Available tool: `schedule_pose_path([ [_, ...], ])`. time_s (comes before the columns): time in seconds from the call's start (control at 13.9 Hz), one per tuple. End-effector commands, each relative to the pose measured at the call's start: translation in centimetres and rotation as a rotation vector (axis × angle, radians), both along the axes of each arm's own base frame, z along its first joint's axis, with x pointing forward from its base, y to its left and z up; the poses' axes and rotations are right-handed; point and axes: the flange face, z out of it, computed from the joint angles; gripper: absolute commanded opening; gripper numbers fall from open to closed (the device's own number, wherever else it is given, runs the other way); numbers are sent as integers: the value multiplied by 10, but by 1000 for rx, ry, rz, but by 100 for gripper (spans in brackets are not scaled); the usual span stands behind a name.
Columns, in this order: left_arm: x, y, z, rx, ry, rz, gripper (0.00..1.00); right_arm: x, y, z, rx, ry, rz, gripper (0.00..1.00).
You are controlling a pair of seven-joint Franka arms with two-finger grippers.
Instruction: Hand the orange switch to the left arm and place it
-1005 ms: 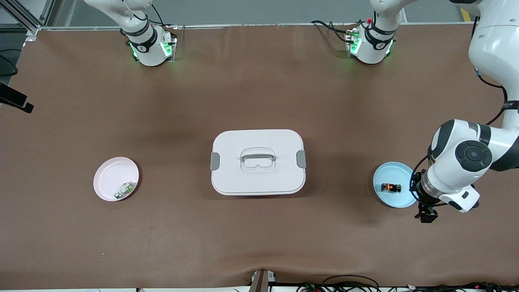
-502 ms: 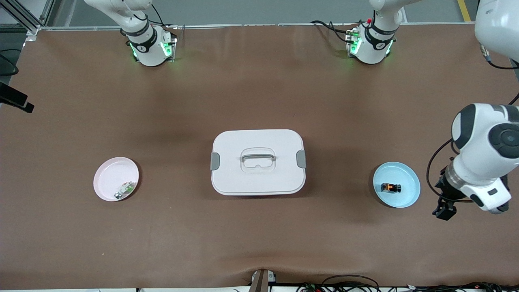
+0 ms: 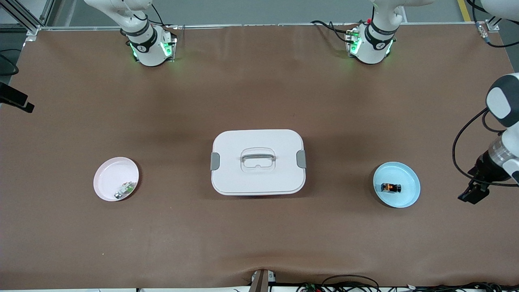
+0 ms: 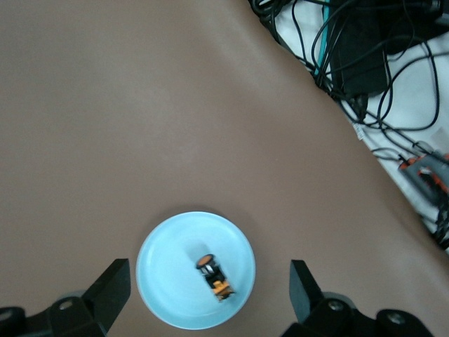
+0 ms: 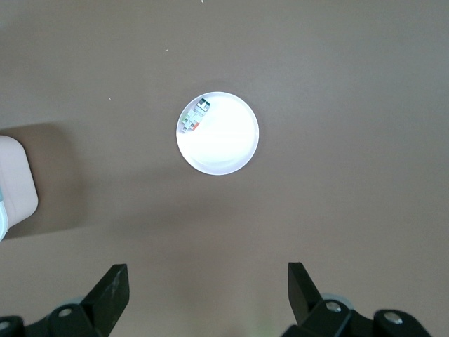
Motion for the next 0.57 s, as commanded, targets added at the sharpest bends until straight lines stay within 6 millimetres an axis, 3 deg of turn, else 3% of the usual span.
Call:
schedule_pose_path([
  [0.0,-33,9,15,14,16,-217,100,-4,0,4,-10,-9,11,100],
  [0.14,-52,12,36,39,15,-363,100,-4,0,4,-10,-9,11,100],
  [0.29,-75,14,71,56,36,-506,100,-4,-1,4,-8,-9,10,100],
  [0.5,-92,7,106,80,9,-663,100,-4,0,4,-8,-9,11,100],
])
